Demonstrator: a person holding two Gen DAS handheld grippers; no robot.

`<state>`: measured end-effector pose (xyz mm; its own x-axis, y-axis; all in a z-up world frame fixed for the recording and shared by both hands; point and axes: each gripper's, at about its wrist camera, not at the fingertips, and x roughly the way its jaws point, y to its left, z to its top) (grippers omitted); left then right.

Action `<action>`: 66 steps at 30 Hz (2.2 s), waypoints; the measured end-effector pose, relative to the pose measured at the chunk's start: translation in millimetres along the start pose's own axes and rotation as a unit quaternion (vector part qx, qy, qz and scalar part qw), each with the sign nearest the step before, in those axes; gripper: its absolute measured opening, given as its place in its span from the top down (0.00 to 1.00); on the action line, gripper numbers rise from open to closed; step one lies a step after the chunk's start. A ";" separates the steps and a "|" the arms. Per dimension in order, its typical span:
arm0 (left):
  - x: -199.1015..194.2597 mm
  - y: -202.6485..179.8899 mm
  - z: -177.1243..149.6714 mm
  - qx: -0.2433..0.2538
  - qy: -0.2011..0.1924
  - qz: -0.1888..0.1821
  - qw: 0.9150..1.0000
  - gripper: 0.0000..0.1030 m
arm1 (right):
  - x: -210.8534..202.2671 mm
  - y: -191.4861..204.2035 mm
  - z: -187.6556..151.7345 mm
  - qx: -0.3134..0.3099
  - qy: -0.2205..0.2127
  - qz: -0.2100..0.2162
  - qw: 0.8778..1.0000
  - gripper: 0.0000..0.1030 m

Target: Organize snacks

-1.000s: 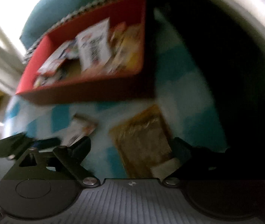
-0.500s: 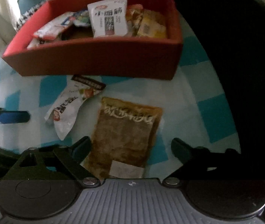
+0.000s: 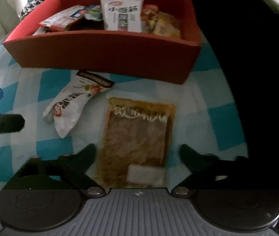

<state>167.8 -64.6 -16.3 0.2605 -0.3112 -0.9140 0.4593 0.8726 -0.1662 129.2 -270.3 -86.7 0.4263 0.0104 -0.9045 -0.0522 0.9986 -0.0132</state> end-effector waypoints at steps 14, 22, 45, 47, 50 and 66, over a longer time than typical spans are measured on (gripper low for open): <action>56.2 -38.0 27.7 -0.010 0.025 0.014 1.000 0.24 | -31.6 -50.6 -8.4 0.064 -0.033 0.028 0.997 0.29; 66.2 -52.8 34.8 -0.018 0.021 0.065 0.998 0.23 | -34.6 -56.0 -7.5 0.071 -0.040 0.028 0.996 0.28; 0.7 -19.9 -1.8 0.011 0.012 0.117 0.993 0.84 | -34.7 -2.4 5.7 0.004 -0.043 0.044 0.998 0.28; 0.8 -14.7 -5.4 0.015 0.007 0.112 0.994 0.82 | -26.8 8.3 3.8 -0.011 -0.032 0.033 0.999 0.28; 7.0 -7.6 -9.3 0.010 0.016 0.097 0.995 0.66 | -17.3 17.5 4.7 -0.023 -0.021 0.022 0.999 0.28; 31.3 -16.5 -14.3 -0.003 0.017 0.148 0.989 0.27 | -6.4 8.1 10.4 -0.004 -0.004 0.018 1.000 0.14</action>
<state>156.3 -83.4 -47.4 0.3540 -0.0283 -0.9348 0.3615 0.9260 0.1089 135.4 -261.7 -76.6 0.4310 0.0464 -0.9011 -0.0755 0.9970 0.0152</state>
